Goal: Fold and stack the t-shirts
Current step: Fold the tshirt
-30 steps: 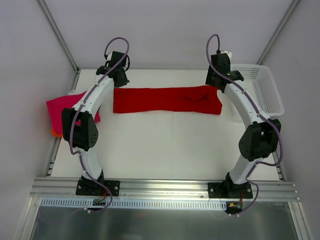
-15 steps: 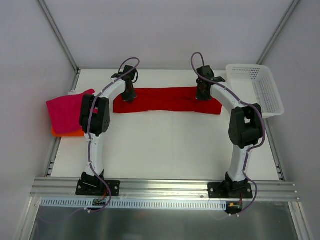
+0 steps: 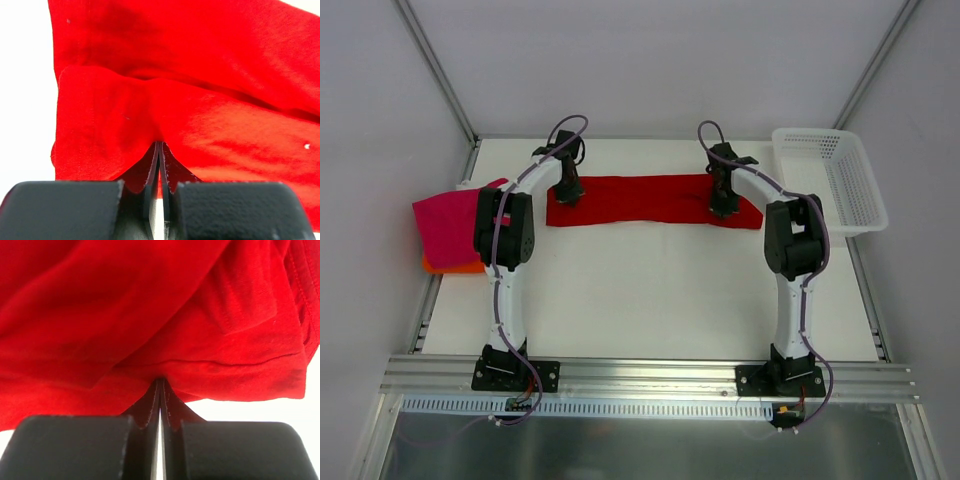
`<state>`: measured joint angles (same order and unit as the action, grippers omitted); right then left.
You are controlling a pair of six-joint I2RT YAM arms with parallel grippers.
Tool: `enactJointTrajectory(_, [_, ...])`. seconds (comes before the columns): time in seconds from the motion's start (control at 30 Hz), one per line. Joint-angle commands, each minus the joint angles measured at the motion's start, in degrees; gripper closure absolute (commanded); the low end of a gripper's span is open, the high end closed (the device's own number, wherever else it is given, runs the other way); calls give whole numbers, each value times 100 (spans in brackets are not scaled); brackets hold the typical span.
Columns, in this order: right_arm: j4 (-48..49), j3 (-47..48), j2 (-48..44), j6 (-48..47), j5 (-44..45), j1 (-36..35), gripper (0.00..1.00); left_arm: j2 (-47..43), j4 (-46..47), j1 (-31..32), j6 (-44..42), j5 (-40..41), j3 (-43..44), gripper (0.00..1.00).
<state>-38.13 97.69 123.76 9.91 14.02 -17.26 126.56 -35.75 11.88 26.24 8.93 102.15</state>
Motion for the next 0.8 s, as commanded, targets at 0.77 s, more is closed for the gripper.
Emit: enactJointTrajectory(0.77, [-801,136,209,-86,39,750,99,246,-266,-784,-207,-436,-125,100])
